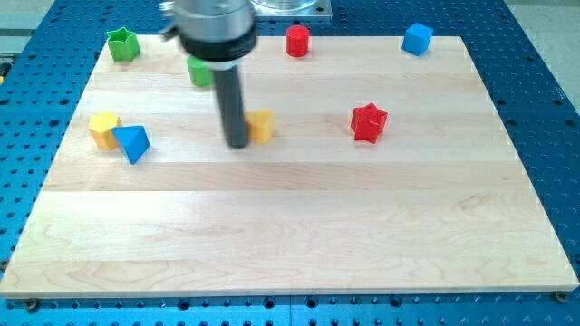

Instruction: Move the heart to the right of the red star

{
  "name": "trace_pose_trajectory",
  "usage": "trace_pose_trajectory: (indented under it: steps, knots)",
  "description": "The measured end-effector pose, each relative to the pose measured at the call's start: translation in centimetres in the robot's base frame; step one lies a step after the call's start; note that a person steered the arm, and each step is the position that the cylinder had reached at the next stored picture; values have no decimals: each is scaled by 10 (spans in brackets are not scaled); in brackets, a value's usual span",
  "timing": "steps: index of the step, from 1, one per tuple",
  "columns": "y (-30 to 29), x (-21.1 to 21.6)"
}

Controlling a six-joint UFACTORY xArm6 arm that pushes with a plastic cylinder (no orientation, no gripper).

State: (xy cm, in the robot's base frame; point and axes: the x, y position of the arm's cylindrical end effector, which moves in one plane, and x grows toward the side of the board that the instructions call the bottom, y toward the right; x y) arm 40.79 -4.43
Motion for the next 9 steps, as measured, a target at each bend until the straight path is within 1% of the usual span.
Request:
trace_pose_trajectory:
  steps: [1,2,3,4,5,6,7,8,9]
  knots:
    - [73,-19]
    - [150,-26]
    - [129,-68]
    - [129,-91]
    - [106,-121]
    - [140,-128]
    - [233,-100]
    - [248,-88]
    - [288,-118]
